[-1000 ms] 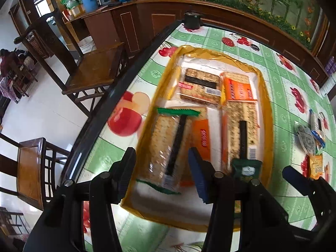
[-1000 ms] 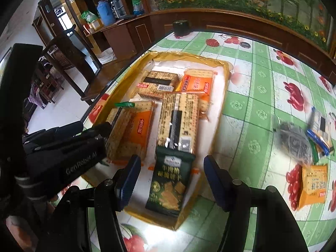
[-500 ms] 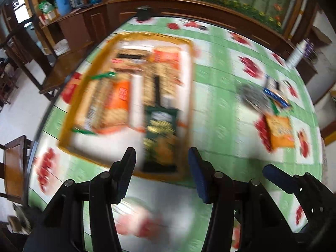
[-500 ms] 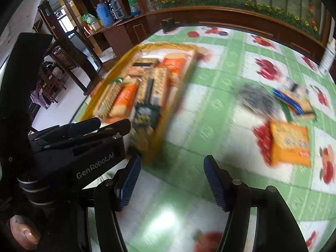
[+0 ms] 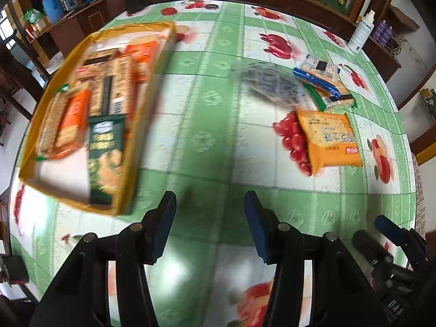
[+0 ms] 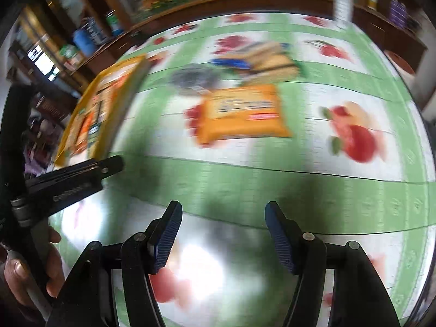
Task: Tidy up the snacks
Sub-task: 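Withdraw both tools from the tray toward the remaining snacks on the table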
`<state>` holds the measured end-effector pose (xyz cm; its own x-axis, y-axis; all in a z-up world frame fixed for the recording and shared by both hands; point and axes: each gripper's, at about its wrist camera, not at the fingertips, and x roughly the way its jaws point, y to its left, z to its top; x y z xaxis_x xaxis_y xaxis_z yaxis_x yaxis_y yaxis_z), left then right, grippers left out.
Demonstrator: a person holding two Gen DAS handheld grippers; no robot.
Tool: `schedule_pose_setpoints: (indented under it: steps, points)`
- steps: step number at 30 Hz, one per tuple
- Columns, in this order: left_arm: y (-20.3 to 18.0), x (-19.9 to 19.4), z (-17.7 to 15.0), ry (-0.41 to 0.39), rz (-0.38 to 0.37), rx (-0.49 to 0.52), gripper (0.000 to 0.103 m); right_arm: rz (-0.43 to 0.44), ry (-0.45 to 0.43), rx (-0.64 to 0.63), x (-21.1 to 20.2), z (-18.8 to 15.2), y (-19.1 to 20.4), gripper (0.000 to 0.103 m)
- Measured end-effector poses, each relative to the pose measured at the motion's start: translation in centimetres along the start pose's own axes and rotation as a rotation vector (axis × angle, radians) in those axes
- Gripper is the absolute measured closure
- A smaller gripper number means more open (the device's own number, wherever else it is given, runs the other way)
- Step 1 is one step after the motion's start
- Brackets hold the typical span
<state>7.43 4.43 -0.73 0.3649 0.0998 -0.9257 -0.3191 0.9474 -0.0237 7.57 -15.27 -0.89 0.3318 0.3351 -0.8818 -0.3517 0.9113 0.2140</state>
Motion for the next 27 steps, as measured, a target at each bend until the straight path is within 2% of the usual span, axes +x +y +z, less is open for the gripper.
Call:
schedule_pose_setpoints:
  steps: [5,7,8,14,16,18,22,25,27]
  points:
    - [-1.9,0.7,2.9,-0.011,0.007,0.009,0.053,-0.019,-0.032,0.057,-0.6,2.0,-4.2,0.037]
    - [-2.0,0.7,4.2,-0.011,0.003,0.0,0.053,0.013,-0.048,0.066,-0.5,3.9,-5.1,0.036]
    - [-2.0,0.7,5.0,-0.016,0.011,-0.002,0.053,0.031,-0.055,0.066,-0.3,4.7,-5.2,0.03]
    - [-1.4,0.4,8.8,-0.034,0.039,0.027,0.053,0.089,-0.111,0.039,2.1,10.0,-4.3,0.029]
    - [-1.5,0.3,10.2,-0.046,0.047,0.051,0.053,0.121,-0.102,0.04,3.4,11.4,-3.9,0.029]
    - [-1.7,0.5,11.5,-0.044,0.052,0.076,0.053,0.151,-0.052,0.019,5.2,12.7,-3.3,0.029]
    - [-2.0,1.9,14.0,-0.011,0.03,0.086,0.053,0.1,0.002,-0.039,7.4,13.2,-2.2,0.028]
    - [-2.7,3.1,15.6,0.003,0.047,0.105,0.053,0.087,0.05,-0.058,8.2,12.2,-2.4,0.029]
    - [-3.4,4.0,16.4,0.013,0.058,0.122,0.053,0.062,0.052,-0.075,7.8,11.2,-2.7,0.029]
